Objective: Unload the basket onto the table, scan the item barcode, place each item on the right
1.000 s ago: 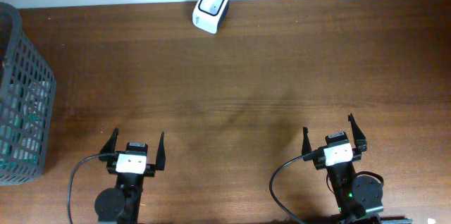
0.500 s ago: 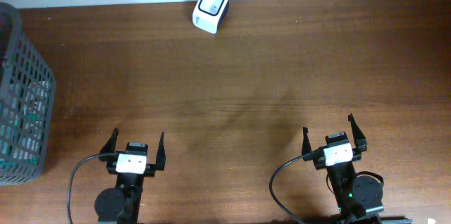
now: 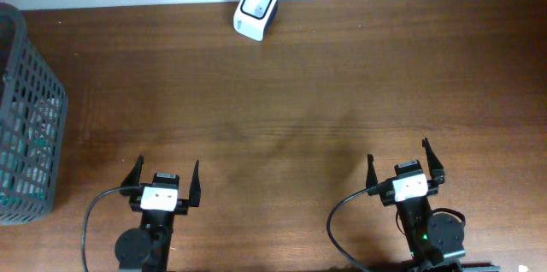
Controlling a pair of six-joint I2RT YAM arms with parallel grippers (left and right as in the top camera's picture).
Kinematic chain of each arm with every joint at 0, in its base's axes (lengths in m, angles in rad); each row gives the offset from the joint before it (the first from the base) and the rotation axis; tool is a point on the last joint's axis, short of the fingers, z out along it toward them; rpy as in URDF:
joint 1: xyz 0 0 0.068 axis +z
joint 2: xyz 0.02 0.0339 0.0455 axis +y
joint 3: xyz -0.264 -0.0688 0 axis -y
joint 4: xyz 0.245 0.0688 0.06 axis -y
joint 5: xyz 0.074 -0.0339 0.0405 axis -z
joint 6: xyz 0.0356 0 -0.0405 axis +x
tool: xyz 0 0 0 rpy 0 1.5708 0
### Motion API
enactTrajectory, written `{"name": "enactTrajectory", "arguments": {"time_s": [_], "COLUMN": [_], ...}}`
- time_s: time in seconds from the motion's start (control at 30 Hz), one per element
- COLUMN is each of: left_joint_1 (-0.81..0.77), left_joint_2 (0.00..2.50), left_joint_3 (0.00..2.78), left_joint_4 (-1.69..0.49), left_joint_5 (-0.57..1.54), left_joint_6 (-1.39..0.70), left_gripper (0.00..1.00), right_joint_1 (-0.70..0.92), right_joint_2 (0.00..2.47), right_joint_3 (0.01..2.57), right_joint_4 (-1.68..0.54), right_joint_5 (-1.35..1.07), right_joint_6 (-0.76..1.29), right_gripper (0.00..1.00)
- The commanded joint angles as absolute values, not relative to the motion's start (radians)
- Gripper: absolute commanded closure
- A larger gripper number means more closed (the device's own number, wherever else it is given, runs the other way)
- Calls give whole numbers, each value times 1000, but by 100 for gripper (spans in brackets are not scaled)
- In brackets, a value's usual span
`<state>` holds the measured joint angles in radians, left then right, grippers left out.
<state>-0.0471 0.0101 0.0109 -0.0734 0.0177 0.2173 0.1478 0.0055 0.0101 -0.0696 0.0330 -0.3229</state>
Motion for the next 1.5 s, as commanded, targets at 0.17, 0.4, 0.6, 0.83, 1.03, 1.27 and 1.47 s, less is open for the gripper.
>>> {"name": "enactTrajectory", "arguments": {"time_s": [0.17,0.4,0.6,0.83,1.03,1.27,1.47], "left_joint_1": [-41,-41,-41,-41,-41,-41,-41], "left_joint_2": [7,7,7,7,7,128,359], "left_joint_3": [9,9,9,9,34,223,454], "left_joint_4": [-83,-75,-69,-76,-51,-163,-232], "left_joint_5": [27,26,-27,-22,-22,-22,28], "left_joint_6": [226,227,226,226,187,172,173], "left_gripper": [1,1,1,1,1,1,1], "right_joint_1": [154,154,154,154,154,154,154], "right_joint_2": [5,5,5,5,5,5,5], "right_joint_3": [6,6,6,6,6,6,6], "right_joint_4": [-79,-79,-79,-79,-79,-79,-79], "right_joint_5": [31,31,31,31,31,31,31], "right_joint_6": [-329,-329,-329,-329,-329,-329,-329], "right_gripper": [1,1,1,1,1,1,1]}}
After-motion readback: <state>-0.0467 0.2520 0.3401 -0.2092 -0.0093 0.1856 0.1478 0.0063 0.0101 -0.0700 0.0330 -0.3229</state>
